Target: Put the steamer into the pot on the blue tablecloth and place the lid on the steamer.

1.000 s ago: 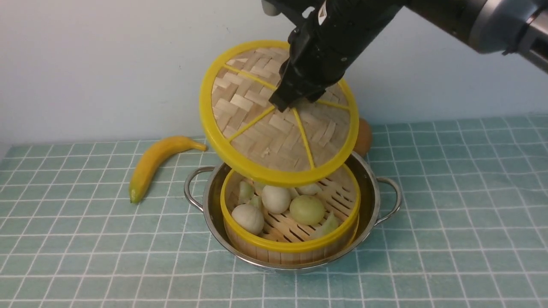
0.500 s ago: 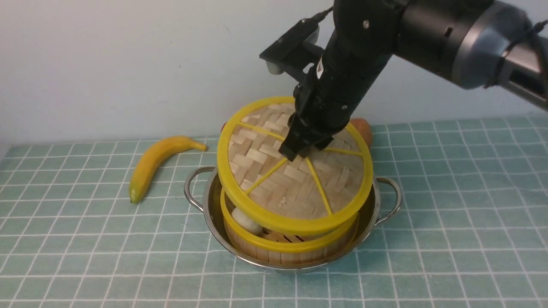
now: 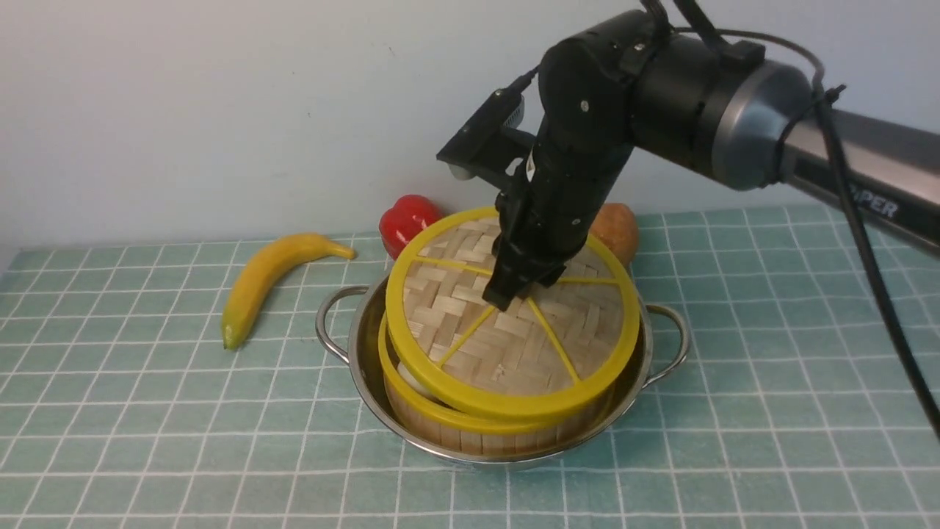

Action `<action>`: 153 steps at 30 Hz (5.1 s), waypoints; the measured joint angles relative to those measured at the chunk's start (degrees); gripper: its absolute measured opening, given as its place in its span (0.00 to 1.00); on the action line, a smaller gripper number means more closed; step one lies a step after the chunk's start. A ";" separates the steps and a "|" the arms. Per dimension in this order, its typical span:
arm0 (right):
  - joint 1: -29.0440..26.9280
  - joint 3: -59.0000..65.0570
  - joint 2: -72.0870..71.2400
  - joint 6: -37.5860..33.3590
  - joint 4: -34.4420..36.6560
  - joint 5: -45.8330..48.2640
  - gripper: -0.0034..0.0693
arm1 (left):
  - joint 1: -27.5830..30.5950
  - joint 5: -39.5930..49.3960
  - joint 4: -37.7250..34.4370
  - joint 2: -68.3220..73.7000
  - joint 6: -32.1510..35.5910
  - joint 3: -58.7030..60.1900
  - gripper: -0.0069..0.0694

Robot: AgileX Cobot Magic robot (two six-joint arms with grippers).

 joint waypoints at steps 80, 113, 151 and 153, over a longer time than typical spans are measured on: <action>0.10 0.06 0.94 -4.52 3.38 -2.56 0.25 | 0.00 0.00 0.00 0.00 0.00 0.00 0.41; 0.10 -1.47 3.94 -4.24 0.75 -4.58 0.64 | 0.00 0.00 0.00 0.00 0.00 0.00 0.41; 0.10 -8.84 -18.80 9.54 1.24 1.65 0.06 | 0.00 0.00 0.00 0.00 0.00 0.00 0.41; -0.10 1.04 -23.56 10.21 0.31 1.03 0.08 | 0.00 0.00 0.00 0.00 0.00 0.00 0.41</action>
